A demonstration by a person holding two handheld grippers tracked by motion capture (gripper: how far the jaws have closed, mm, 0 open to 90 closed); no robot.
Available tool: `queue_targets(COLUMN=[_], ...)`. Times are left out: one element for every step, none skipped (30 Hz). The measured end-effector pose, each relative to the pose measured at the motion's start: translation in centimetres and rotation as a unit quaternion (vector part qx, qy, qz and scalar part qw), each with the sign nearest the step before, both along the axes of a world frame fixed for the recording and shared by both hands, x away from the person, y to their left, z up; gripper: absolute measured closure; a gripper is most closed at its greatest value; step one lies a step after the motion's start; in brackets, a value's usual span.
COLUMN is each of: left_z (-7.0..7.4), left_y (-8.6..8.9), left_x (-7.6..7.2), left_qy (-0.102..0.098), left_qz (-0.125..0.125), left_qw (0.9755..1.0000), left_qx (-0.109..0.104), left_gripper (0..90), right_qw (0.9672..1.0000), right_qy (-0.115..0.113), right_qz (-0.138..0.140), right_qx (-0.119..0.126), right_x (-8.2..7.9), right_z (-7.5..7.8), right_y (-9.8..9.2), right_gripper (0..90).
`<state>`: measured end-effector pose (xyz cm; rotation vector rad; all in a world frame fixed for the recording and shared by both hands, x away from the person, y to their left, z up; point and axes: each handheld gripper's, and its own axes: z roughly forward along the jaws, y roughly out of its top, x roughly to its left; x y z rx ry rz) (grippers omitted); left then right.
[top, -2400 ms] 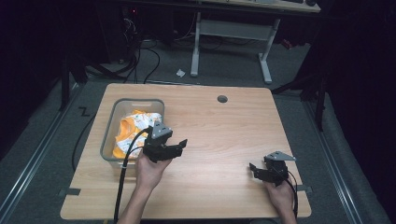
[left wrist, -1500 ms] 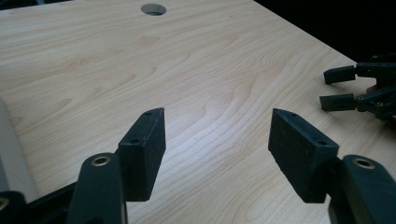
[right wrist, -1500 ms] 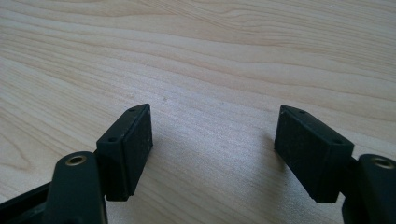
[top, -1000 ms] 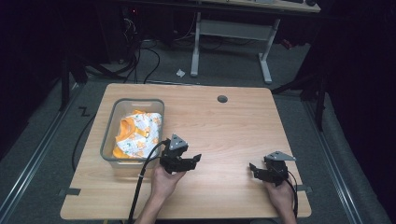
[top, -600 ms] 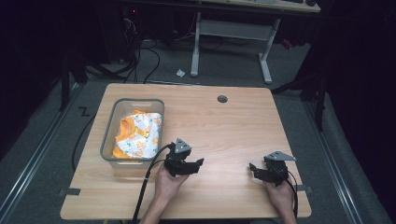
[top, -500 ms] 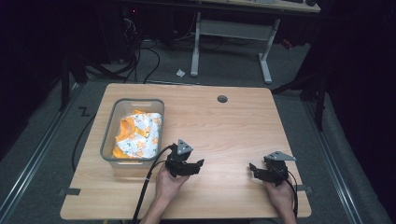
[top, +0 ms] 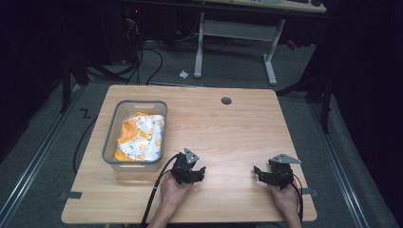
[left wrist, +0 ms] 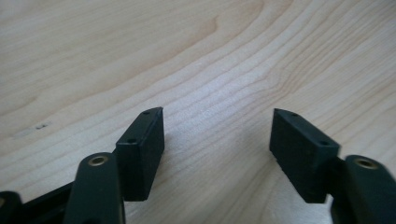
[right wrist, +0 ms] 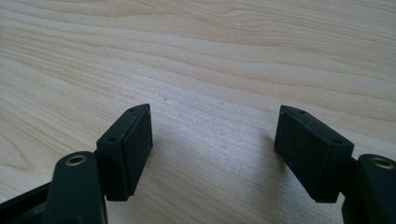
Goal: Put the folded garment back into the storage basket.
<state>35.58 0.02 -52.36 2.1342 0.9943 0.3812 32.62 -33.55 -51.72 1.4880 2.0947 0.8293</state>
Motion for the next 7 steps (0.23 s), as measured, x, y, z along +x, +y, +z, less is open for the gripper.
queue_targets(left_z=[0.01, 0.0, 0.0, 0.0, 0.0, 0.0, 0.0], left_y=[-0.04, -0.07, -0.07, -0.08, -0.09, -0.1, -0.12], left_x=[-0.06, -0.08, -0.08, -0.08, -0.09, -0.1, -0.11], left_qy=[0.002, 0.002, 0.003, 0.002, 0.004, 0.004, 0.004], left_qz=[0.0, 0.001, 0.0, 0.001, 0.001, 0.001, 0.002], left_qw=[1.0, 1.0, 1.0, 1.0, 1.0, 1.0, 1.0], left_qx=[0.0, 0.0, -0.001, -0.001, -0.001, -0.001, -0.001], left_gripper=[35.0, 34.1, 33.8, 33.7, 33.4, 32.8, 32.4], right_qw=[1.0, 1.0, 1.0, 1.0, 1.0, 1.0, 1.0], right_qy=[0.0, 0.0, 0.0, 0.0, 0.0, 0.0, 0.0], right_qz=[0.0, 0.0, 0.0, 0.0, 0.0, 0.0, 0.0], right_qx=[0.0, 0.0, 0.0, 0.0, 0.0, 0.0, 0.0], right_x=[0.0, 0.0, 0.0, 0.0, 0.0, 0.0, 0.0], right_z=[0.0, 0.0, 0.0, 0.0, 0.0, 0.0, 0.0], right_y=[0.0, 0.0, 0.0, 0.0, 0.0, 0.0, 0.0], right_gripper=[28.0, 28.0, 28.0, 28.0, 28.0, 28.0, 28.0])
